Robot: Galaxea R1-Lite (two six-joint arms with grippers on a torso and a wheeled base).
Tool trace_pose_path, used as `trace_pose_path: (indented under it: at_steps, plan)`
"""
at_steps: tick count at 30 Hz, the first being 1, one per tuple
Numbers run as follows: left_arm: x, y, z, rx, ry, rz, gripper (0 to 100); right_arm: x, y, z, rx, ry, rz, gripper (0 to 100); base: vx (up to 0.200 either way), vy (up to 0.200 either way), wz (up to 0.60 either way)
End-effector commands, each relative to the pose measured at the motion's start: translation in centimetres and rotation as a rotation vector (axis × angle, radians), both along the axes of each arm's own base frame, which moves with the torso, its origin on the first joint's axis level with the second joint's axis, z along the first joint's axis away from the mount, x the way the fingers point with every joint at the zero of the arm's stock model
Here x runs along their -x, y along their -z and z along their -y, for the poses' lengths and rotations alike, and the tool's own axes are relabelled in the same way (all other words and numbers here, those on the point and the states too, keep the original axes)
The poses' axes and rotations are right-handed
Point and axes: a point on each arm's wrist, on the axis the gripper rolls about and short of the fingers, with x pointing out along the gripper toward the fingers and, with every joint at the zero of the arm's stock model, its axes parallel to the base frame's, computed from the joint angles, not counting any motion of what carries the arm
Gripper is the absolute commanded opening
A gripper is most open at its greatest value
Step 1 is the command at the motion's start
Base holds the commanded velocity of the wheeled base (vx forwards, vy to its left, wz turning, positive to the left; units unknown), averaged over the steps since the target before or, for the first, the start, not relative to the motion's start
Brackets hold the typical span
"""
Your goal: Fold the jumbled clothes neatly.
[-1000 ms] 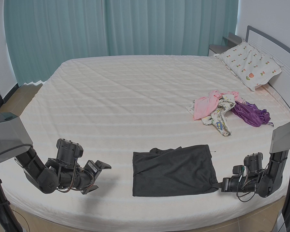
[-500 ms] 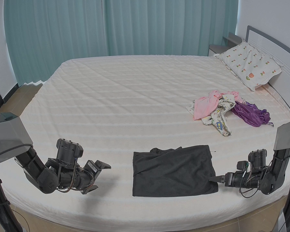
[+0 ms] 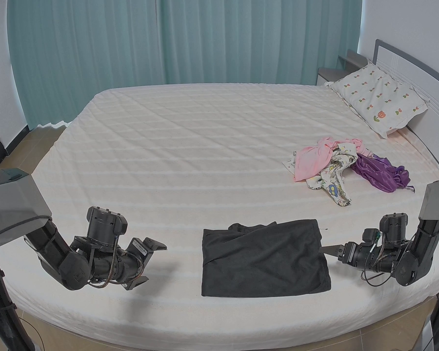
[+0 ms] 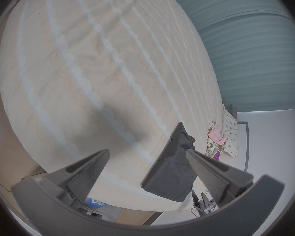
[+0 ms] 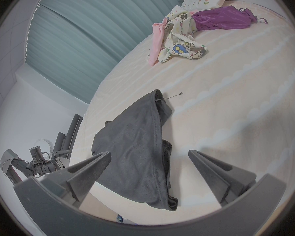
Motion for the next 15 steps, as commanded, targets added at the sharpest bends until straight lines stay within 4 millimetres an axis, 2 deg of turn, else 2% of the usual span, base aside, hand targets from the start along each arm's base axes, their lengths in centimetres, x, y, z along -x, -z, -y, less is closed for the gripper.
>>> trace_pose_path:
  at_steps: [1, 15]
  plan:
    - [-0.12, -0.01, 0.07, 0.002, 0.001, 0.003, 100, -0.21, -0.06, 0.0, -0.002, 0.001, 0.007, 100, 0.0, -0.2, 0.0]
    - [-0.29, 0.01, 0.11, -0.006, 0.004, 0.01, 100, -0.5, 0.07, -0.11, -0.004, 0.0, 0.008, 100, 0.0, -0.2, 0.0]
